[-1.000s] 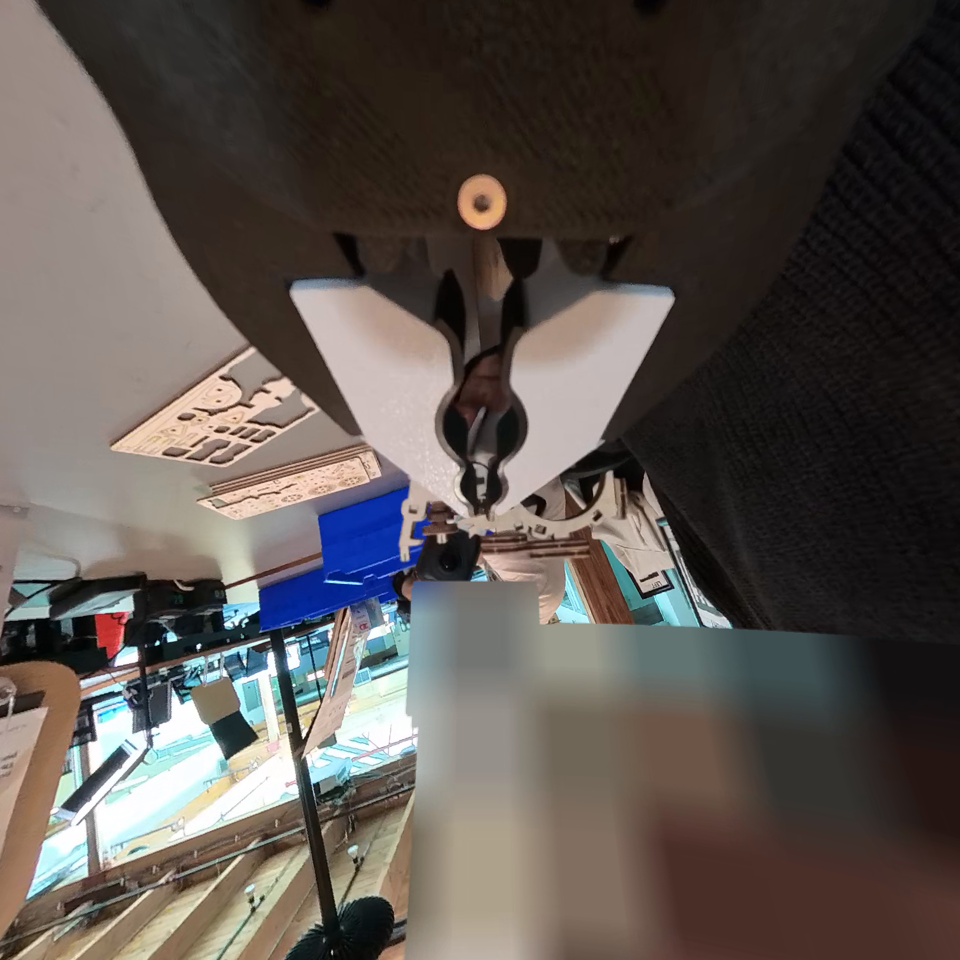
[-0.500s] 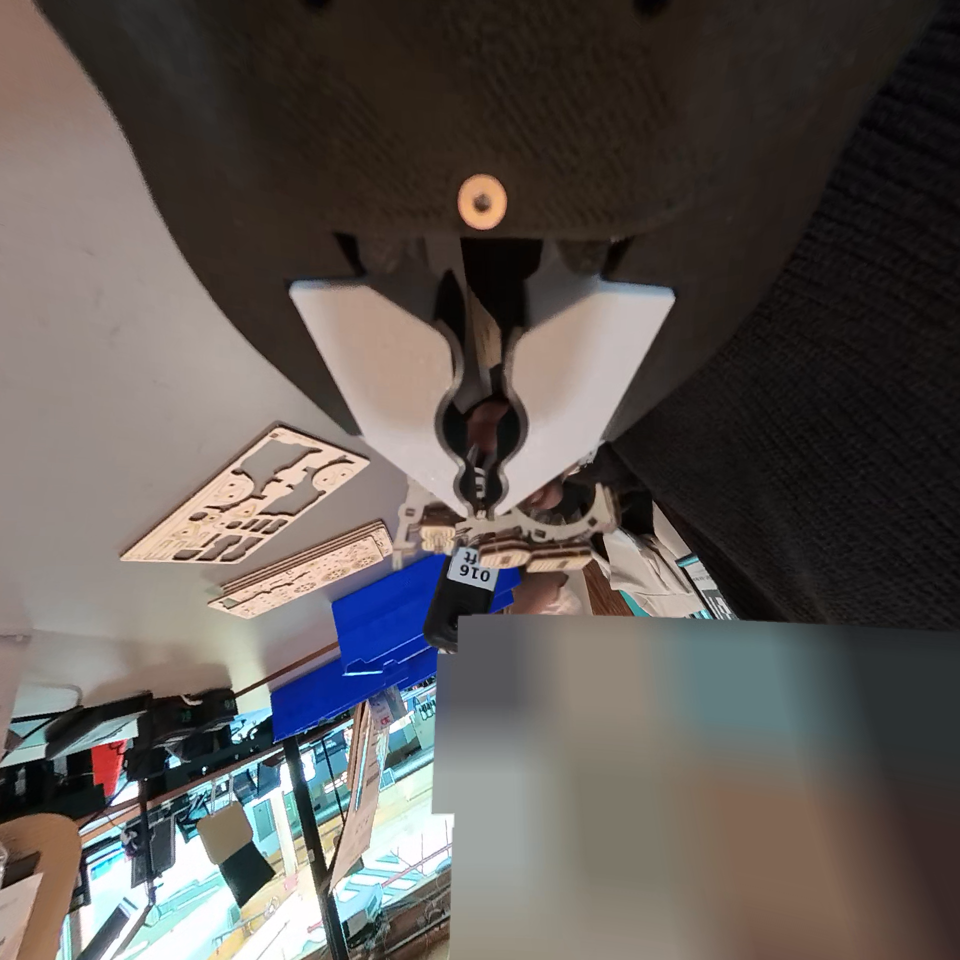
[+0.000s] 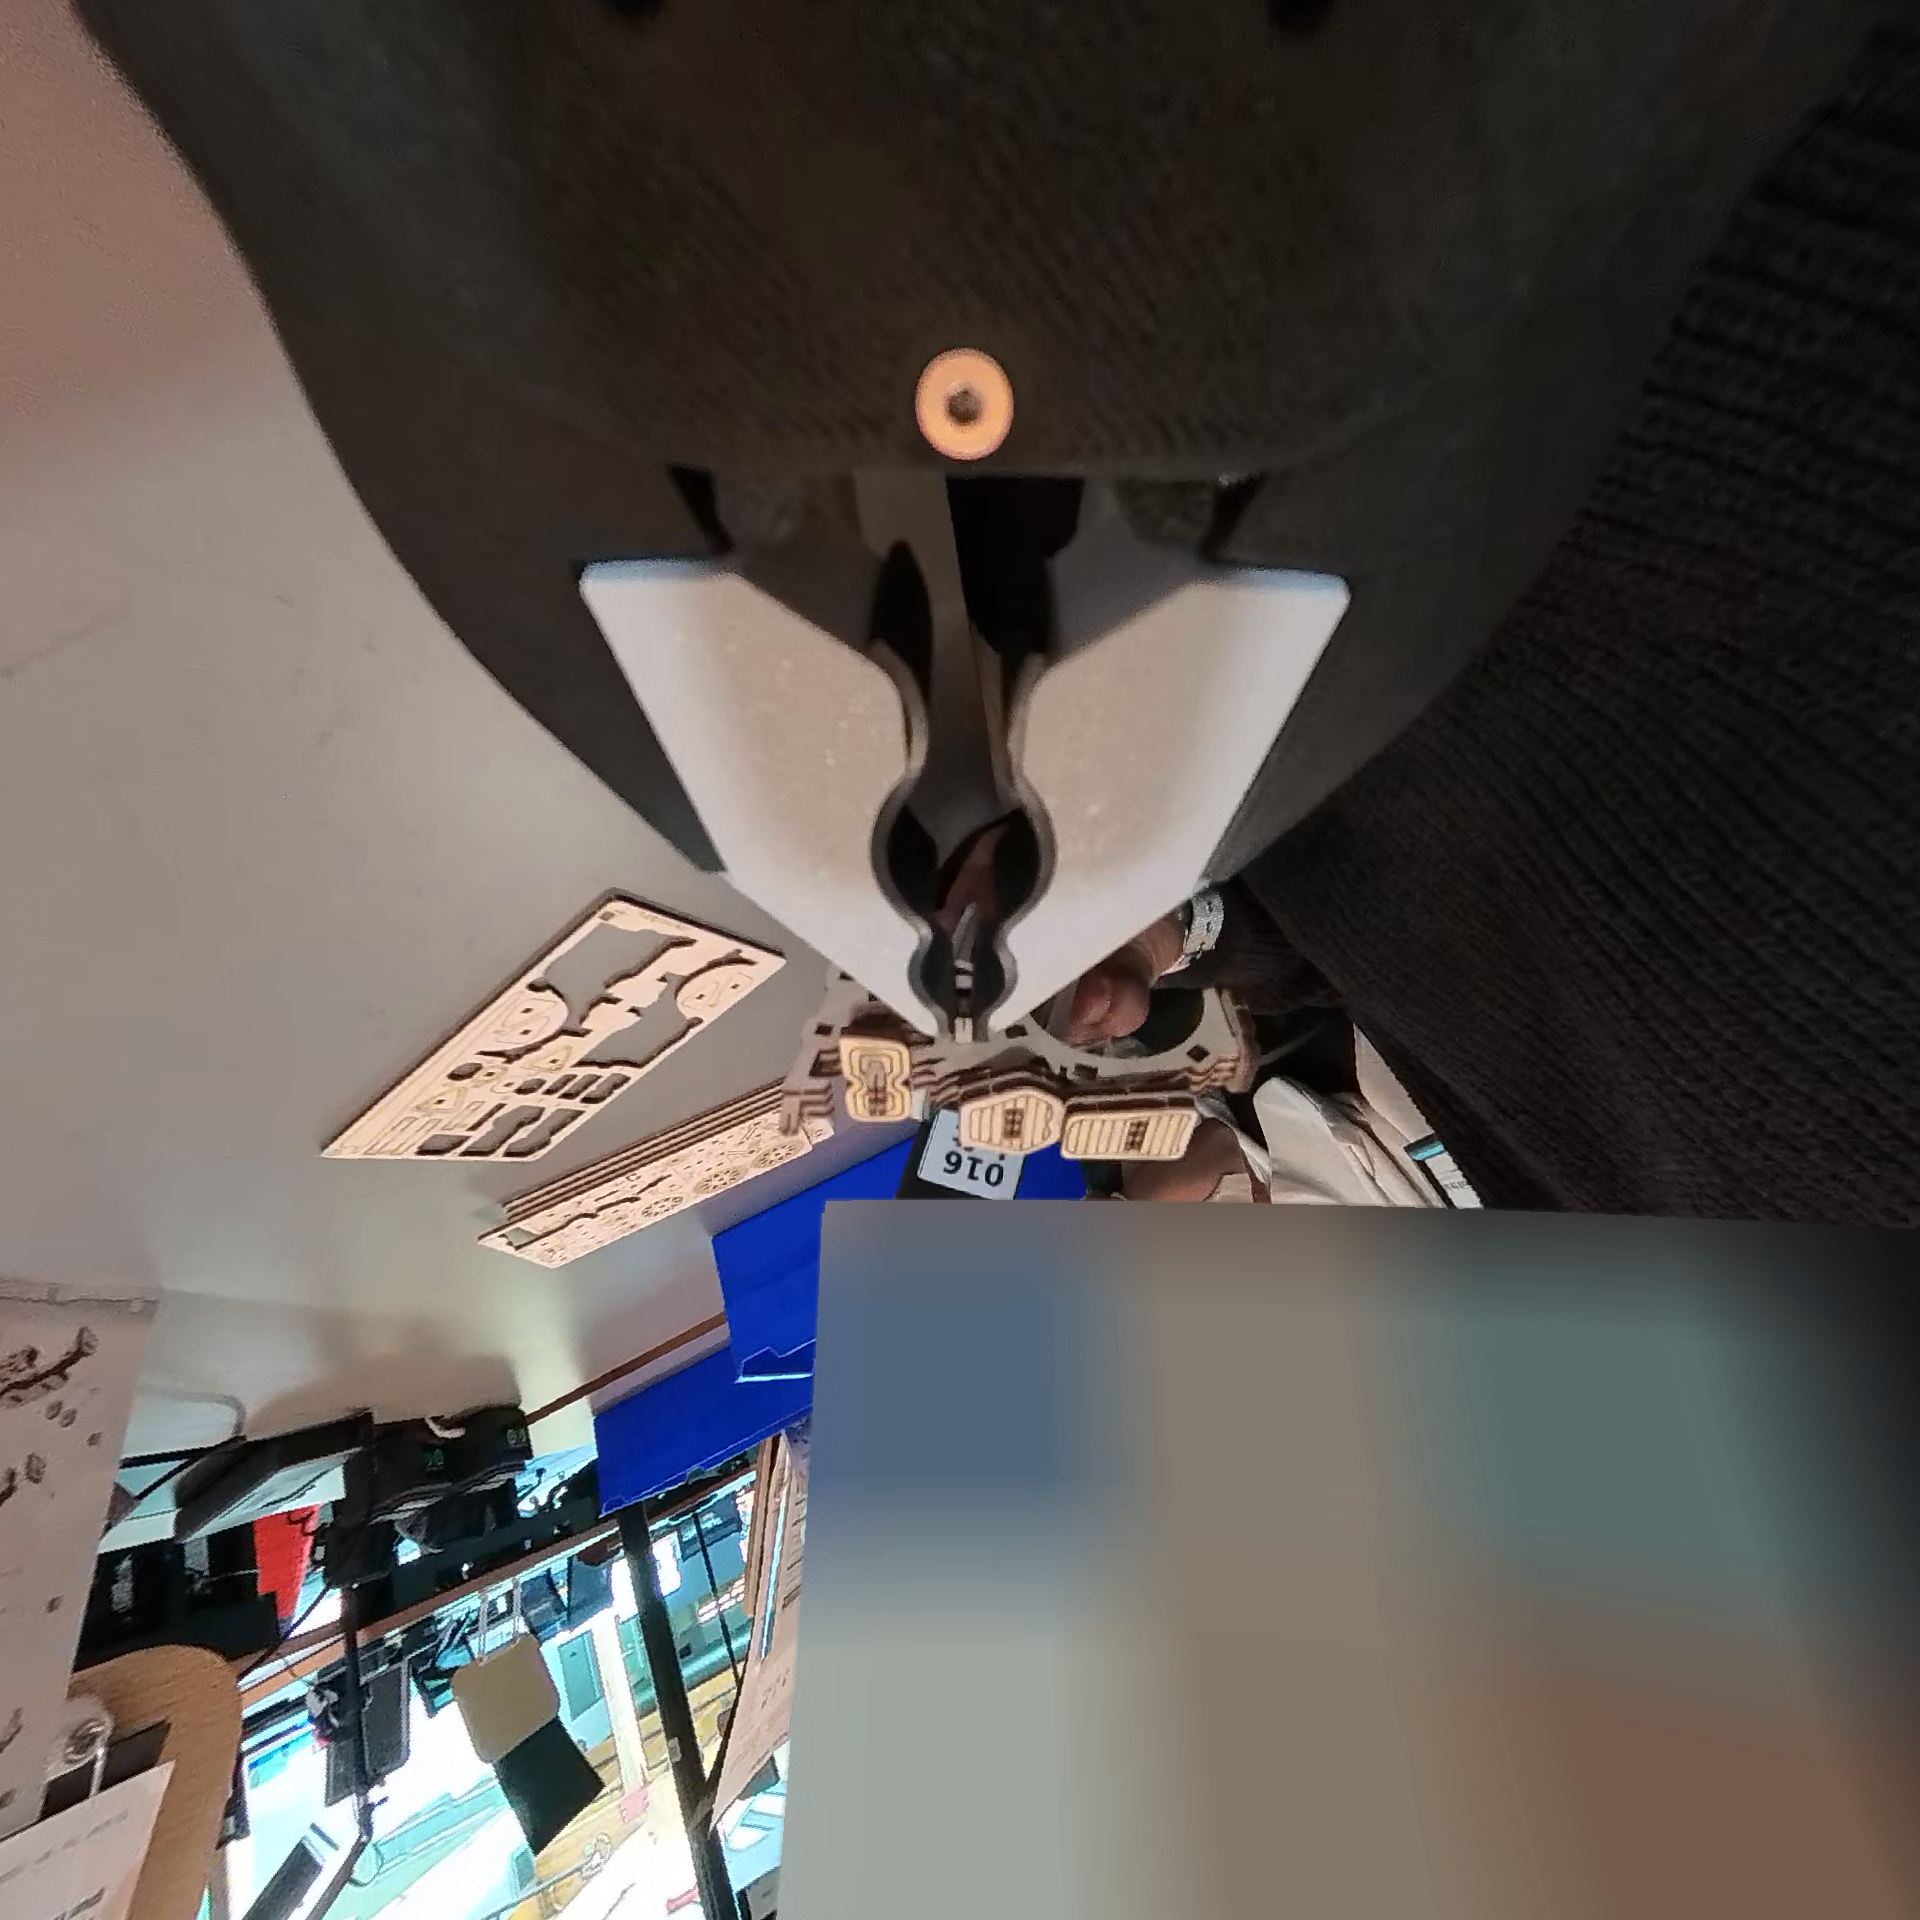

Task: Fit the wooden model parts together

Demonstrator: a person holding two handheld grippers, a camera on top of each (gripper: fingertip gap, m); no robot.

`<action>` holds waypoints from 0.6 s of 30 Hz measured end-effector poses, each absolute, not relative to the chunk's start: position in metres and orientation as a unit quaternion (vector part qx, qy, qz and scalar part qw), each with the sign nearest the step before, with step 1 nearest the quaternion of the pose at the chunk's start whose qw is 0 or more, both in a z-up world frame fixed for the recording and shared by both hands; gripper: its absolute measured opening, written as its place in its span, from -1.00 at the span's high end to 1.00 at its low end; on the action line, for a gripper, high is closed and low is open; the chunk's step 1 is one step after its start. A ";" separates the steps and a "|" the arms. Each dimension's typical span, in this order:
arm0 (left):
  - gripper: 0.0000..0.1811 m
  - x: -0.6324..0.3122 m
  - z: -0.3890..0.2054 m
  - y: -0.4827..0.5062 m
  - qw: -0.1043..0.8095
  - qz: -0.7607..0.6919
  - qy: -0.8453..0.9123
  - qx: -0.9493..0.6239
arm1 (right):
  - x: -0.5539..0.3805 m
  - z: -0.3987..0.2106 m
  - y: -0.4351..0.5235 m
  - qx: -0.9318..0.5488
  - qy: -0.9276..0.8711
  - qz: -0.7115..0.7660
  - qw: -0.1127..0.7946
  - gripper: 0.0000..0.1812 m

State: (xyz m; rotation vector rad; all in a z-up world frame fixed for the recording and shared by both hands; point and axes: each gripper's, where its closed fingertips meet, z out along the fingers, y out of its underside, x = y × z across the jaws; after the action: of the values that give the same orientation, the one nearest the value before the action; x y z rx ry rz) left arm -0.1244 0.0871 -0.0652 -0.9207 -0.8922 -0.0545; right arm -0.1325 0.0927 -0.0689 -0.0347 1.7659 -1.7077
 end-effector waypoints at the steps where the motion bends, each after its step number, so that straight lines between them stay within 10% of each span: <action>1: 0.89 -0.124 -0.066 0.088 0.798 -0.026 -0.415 -0.436 | -0.132 -0.069 0.093 -0.017 0.678 -0.654 0.335 0.98; 18: 0.88 -0.119 -0.075 0.091 0.767 -0.034 -0.420 -0.484 | -0.122 -0.080 0.094 -0.071 0.714 -0.631 0.297 0.97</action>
State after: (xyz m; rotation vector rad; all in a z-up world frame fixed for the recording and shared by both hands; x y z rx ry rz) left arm -0.1187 0.0907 -0.0751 -1.0509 -0.9122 -0.0744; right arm -0.1222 0.0940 -0.0803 -0.1889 1.8977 -1.6766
